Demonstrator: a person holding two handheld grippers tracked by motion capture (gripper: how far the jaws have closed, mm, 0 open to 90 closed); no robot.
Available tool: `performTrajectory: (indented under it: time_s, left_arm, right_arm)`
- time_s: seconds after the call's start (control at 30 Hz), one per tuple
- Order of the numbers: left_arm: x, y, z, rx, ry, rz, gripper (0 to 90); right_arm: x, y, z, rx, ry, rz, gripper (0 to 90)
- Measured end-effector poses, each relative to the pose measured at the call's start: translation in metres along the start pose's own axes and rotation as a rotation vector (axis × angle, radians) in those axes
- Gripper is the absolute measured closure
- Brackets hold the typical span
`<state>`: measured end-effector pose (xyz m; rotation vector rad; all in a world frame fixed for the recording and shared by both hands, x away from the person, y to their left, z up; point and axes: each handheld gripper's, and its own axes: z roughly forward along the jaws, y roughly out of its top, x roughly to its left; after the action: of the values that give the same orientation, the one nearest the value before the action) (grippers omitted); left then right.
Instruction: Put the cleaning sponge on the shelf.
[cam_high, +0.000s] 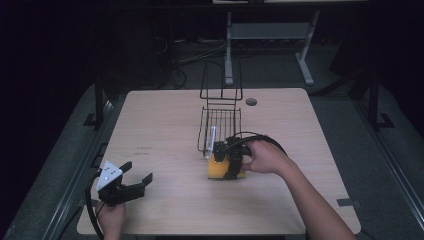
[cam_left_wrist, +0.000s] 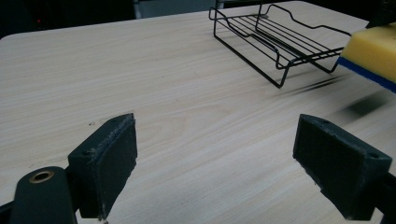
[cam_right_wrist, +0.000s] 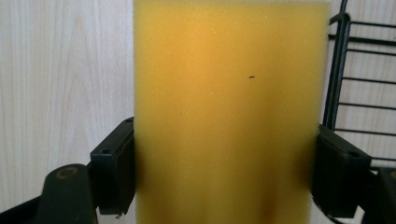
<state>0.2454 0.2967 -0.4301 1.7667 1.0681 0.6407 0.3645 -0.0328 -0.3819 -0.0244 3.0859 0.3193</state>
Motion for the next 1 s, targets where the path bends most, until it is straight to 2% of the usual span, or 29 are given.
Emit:
performTrajectory:
  time_s: [0.13,0.33,0.5,0.6,0.7,1.0]
  left_arm:
    - [0.000,0.000,0.000,-0.001,-0.001,0.000,12.9]
    - [0.001,0.000,0.000,-0.005,-0.002,-0.001,12.9]
    - [0.000,0.000,0.000,-0.004,-0.004,-0.006,13.0]
    - [0.000,0.000,0.000,-0.003,-0.004,-0.004,13.0]
    - [0.000,0.000,0.000,-0.003,-0.005,0.000,13.0]
    - [0.000,0.000,0.000,-0.005,-0.006,-0.004,13.0]
  right_arm:
    - [-0.007,0.002,0.002,0.014,-0.007,0.008,21.7]
    - [-0.018,0.002,0.002,-0.004,-0.001,0.027,21.8]
    - [-0.027,-0.002,0.005,0.017,-0.013,0.035,21.8]
    - [-0.032,-0.002,0.004,0.002,-0.009,0.043,21.8]
    - [-0.036,0.000,0.005,0.024,-0.027,0.042,21.8]
    - [-0.042,0.000,0.005,0.004,-0.021,0.055,21.8]
